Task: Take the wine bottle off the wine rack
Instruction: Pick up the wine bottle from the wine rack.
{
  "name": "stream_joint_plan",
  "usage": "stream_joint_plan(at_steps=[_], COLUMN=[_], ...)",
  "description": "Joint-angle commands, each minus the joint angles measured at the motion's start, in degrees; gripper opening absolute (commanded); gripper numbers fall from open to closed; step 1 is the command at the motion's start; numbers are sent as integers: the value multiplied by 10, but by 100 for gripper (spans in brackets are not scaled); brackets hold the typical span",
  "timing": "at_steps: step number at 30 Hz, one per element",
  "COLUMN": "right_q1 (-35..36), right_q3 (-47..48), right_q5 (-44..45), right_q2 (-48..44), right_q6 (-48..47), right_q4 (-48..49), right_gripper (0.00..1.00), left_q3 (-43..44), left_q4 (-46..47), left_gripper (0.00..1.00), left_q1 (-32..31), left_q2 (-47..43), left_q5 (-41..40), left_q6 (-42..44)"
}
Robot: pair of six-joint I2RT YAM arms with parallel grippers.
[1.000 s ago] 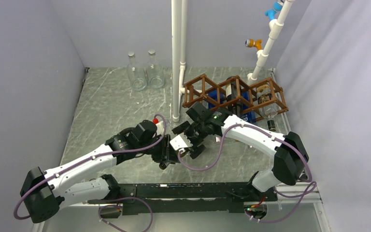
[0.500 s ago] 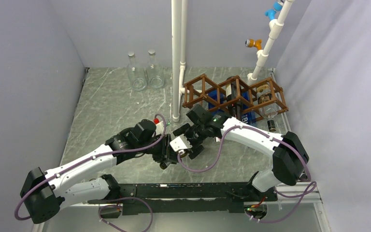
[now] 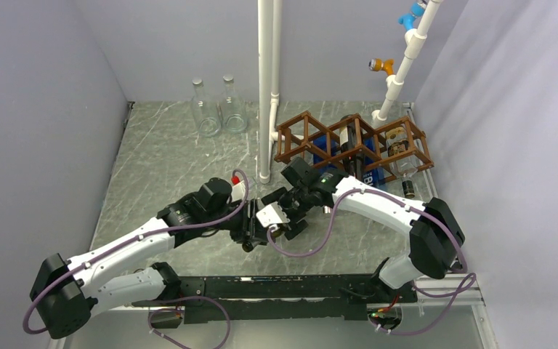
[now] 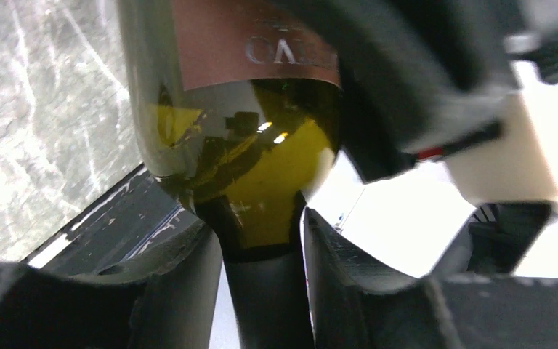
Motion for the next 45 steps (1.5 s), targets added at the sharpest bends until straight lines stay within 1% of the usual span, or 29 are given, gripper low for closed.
stream_joint_plan(at_steps=[1,2,6,8,13,18,25,32,38,45], right_q1=[0,-3,-10,-16,-35,-41,-56,-58,-58,-58], right_q3=[15,16,21,24,28,21,19,9,6,-8], right_q5=[-57,-61,-86,-100,-148,-166,-207,-222,-225,-224], right_q2=[-9,-9,-9,-9,-10,-14,-15,-16,-14,-14], right_q6=[23,26,36,40,53,50,59,53,51,50], right_q4=[8,8,6,4,2,-3,-8,-11,-13,-4], right_gripper=[5,5,5,4,0,0,0,0,0,0], left_q3=[12,11,3,3,3,0,0,5,14,27], left_q4=[101,106,126,125,117,133,148,165,166,154], left_gripper=[53,55,71,74,76,89,90,91,96,99], left_q1=[8,8,8,9,11,13,15,15,16,15], left_q2=[-20,-20,-24,-27,-43,-68,-97,-128,-140,-160], left_q5=[20,27,39,37,30,32,37,44,48,32], left_q6=[10,11,9,11,20,35,58,97,123,156])
